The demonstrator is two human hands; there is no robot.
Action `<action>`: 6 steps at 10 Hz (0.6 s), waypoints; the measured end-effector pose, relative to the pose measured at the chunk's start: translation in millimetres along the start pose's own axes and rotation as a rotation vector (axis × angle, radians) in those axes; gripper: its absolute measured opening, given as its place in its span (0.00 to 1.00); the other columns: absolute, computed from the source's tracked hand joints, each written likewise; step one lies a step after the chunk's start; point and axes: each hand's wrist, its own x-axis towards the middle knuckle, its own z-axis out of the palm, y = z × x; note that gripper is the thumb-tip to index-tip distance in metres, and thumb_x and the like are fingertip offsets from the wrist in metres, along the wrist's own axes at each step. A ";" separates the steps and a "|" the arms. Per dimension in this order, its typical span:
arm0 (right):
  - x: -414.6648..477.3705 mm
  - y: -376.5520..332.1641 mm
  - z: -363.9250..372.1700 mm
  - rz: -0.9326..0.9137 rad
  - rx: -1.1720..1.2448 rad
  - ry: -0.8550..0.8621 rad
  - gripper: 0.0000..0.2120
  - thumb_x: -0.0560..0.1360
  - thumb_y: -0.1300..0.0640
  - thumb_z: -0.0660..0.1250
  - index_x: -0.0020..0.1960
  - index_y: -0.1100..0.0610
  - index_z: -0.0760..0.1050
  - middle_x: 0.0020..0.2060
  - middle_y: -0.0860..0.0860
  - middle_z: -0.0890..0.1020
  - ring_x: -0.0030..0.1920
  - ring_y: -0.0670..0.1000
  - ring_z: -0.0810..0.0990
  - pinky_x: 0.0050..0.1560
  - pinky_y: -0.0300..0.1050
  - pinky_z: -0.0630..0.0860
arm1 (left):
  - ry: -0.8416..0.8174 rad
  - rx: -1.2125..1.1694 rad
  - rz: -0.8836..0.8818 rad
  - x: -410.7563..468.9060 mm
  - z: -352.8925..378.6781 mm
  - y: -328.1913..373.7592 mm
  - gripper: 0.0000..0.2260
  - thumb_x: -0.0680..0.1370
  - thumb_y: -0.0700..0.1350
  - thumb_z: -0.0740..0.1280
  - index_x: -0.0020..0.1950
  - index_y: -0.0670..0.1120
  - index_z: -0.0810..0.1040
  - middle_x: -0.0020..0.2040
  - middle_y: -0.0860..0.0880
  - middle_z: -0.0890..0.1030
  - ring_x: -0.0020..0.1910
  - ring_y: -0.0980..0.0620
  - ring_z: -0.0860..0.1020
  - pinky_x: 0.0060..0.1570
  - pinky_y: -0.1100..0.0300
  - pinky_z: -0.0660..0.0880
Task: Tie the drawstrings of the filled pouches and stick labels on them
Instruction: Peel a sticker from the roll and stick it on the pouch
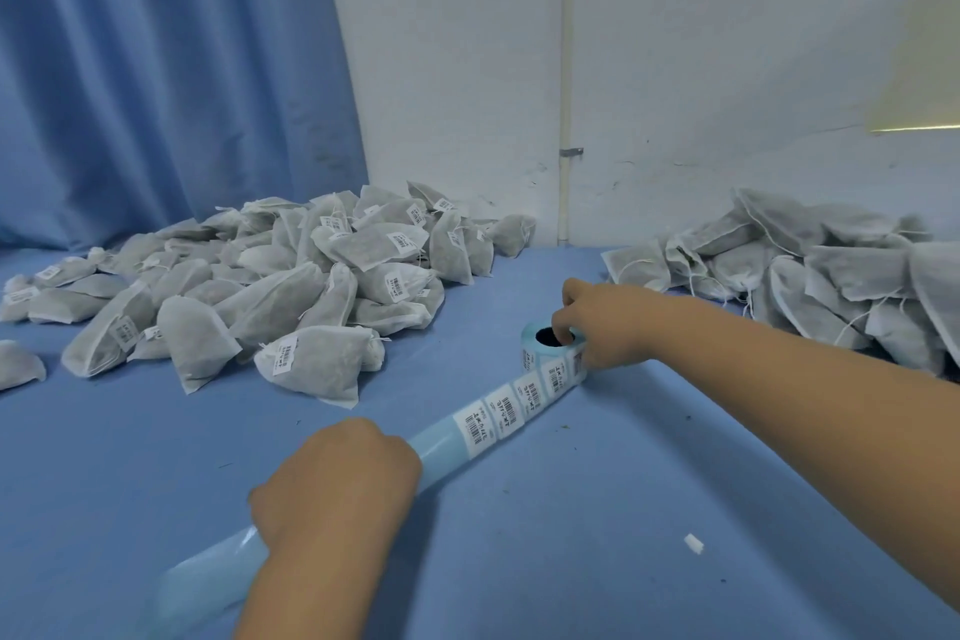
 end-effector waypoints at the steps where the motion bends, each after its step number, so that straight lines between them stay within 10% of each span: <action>1: -10.1 3.3 4.7 0.046 0.105 0.057 0.16 0.75 0.54 0.64 0.63 0.49 0.71 0.62 0.50 0.66 0.51 0.54 0.76 0.50 0.49 0.75 | 0.007 0.105 -0.217 -7.9 -27.1 137.3 0.08 0.78 0.47 0.55 0.43 0.51 0.71 0.44 0.52 0.72 0.49 0.48 0.71 0.51 0.55 0.63; 4: -97.7 21.4 36.1 0.156 0.548 0.195 0.15 0.74 0.56 0.66 0.59 0.45 0.73 0.57 0.44 0.68 0.48 0.46 0.77 0.52 0.42 0.73 | 0.401 -0.109 0.223 3.1 -22.9 204.7 0.15 0.78 0.46 0.61 0.65 0.49 0.74 0.63 0.48 0.72 0.59 0.45 0.74 0.55 0.53 0.68; 6: -162.5 22.9 72.5 0.210 0.748 0.302 0.12 0.74 0.59 0.66 0.52 0.42 0.74 0.52 0.39 0.71 0.45 0.41 0.77 0.46 0.26 0.67 | 0.316 -0.241 0.637 -15.8 3.2 236.0 0.13 0.77 0.43 0.63 0.62 0.49 0.77 0.59 0.53 0.73 0.58 0.51 0.74 0.60 0.57 0.68</action>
